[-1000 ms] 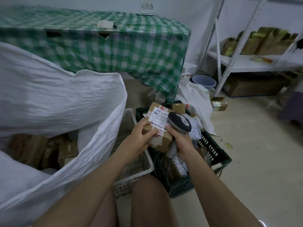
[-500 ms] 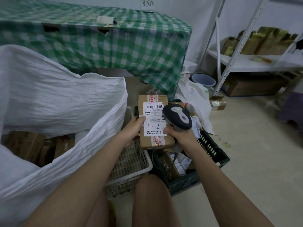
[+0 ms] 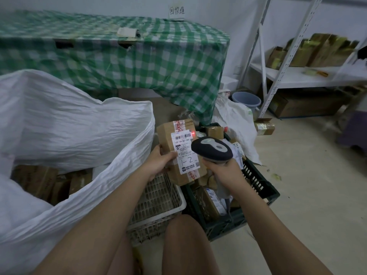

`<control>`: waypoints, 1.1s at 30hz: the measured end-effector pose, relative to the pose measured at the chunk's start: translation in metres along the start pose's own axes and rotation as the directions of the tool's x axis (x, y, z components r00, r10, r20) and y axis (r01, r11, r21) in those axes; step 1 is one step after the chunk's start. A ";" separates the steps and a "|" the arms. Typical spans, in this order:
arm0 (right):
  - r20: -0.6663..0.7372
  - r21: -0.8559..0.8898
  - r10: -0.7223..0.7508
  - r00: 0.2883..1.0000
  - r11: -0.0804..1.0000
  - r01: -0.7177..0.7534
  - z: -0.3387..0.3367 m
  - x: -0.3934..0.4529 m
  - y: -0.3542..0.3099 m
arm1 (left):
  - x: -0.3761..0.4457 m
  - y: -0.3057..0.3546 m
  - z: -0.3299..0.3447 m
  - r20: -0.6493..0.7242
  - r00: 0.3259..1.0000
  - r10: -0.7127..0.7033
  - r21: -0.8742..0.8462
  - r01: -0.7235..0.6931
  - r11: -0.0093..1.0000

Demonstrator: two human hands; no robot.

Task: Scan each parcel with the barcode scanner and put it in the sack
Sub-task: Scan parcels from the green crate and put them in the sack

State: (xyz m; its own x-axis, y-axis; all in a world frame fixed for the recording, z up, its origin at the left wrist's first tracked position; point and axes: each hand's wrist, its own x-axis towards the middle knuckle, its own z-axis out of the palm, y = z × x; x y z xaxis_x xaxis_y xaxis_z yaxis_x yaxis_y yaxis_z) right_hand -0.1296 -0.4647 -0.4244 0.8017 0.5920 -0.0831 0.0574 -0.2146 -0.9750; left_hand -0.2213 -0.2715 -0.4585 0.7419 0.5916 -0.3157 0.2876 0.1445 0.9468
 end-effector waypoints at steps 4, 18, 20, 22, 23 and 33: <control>-0.002 -0.019 0.017 1.000 1.000 -0.017 0.003 -0.004 0.000 | -0.001 0.001 -0.001 0.001 1.000 0.011 -0.002 -0.011 1.000; 0.021 0.089 0.032 0.999 0.995 -0.034 -0.001 -0.016 -0.015 | -0.014 0.004 -0.003 -0.001 0.999 0.043 -0.023 -0.043 0.999; 0.000 0.123 0.025 1.000 0.992 -0.025 0.000 -0.017 -0.017 | -0.021 0.007 -0.008 -0.025 0.997 0.069 -0.029 -0.070 0.997; -0.060 0.136 0.034 0.998 0.990 -0.025 0.005 -0.017 -0.020 | -0.030 0.012 -0.020 -0.086 0.990 0.115 -0.021 -0.118 0.993; -0.090 0.147 0.040 0.995 0.989 -0.026 0.009 -0.016 -0.023 | -0.036 0.017 -0.028 -0.132 0.981 0.144 -0.021 -0.148 0.989; -0.005 0.206 -0.028 1.000 0.978 0.028 0.094 -0.002 -0.083 | -0.102 0.085 -0.159 -0.557 0.635 0.535 0.227 -0.503 0.834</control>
State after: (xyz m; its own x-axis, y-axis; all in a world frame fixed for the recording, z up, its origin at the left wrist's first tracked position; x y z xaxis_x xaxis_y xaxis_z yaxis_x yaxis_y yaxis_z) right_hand -0.1916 -0.3749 -0.3625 0.8030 0.5935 -0.0546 -0.0434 -0.0332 -0.9985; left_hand -0.3688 -0.1928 -0.3359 0.2874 0.8951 0.3408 0.0036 -0.3569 0.9341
